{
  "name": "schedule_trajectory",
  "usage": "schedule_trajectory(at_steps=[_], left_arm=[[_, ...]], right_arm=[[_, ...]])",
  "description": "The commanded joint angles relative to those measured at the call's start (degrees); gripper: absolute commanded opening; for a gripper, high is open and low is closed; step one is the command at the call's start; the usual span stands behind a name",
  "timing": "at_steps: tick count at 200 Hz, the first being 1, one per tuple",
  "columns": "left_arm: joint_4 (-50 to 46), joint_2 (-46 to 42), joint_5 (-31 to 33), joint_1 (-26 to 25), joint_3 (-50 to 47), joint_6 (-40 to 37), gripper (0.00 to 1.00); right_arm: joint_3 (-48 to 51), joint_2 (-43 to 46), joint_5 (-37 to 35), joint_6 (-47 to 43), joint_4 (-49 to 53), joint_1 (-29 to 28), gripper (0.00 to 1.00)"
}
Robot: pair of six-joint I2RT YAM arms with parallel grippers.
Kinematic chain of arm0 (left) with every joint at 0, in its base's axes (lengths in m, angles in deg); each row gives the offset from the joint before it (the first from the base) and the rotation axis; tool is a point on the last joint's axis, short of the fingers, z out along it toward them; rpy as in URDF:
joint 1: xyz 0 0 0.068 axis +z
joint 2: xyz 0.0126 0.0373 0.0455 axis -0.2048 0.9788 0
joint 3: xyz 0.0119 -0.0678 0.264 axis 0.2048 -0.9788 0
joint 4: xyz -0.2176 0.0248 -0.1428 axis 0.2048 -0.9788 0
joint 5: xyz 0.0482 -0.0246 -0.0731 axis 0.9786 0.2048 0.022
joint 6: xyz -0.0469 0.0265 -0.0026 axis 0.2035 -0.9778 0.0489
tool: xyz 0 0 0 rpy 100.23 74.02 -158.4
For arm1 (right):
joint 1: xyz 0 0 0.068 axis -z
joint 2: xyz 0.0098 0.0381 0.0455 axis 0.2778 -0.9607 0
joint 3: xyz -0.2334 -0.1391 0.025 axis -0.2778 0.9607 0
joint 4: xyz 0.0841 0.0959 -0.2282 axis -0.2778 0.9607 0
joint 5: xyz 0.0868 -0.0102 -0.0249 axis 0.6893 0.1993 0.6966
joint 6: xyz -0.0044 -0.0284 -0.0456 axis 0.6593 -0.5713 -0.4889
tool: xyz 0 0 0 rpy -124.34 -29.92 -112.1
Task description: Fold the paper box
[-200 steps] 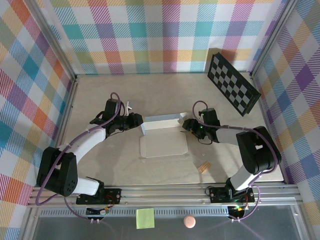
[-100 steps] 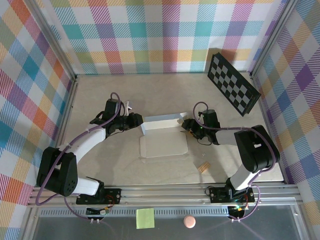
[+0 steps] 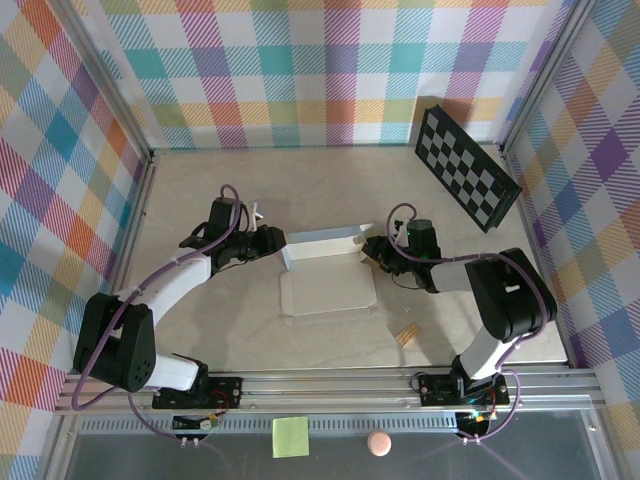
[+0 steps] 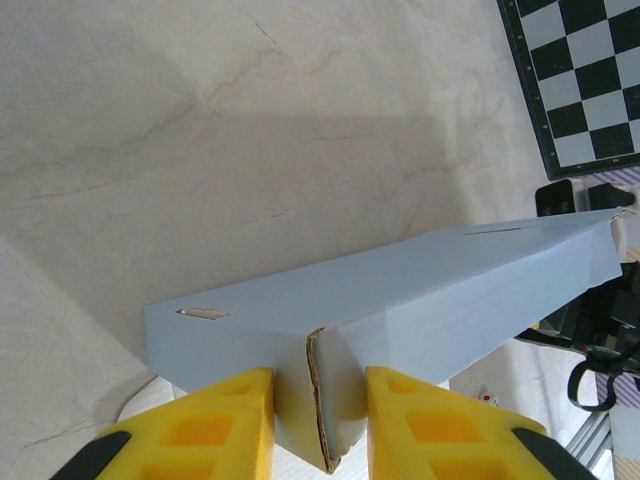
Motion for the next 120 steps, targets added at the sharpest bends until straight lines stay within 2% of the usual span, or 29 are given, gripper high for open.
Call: schedule_trajectory(at_steps=[1, 45, 65, 120], left_arm=[[-4.53, 2.17, 0.55, 0.54, -0.86, 0.74, 0.27], [-4.54, 2.39, 0.1, 0.54, -0.91, 0.83, 0.27], [-4.61, 2.35, 0.02, 0.54, -0.85, 0.87, 0.27], [-4.71, 2.43, -0.11, 0.52, -0.92, 0.82, 0.27]], right_arm=[[-1.04, -2.27, 3.57, 1.71, -5.4, -0.55, 0.37], [-1.09, -5.32, 4.12, 3.18, -8.73, -1.59, 0.36], [-1.34, -6.55, 4.16, 3.73, -9.46, -2.03, 0.31], [-2.43, -9.24, 4.22, 3.79, -7.89, -2.67, 0.33]])
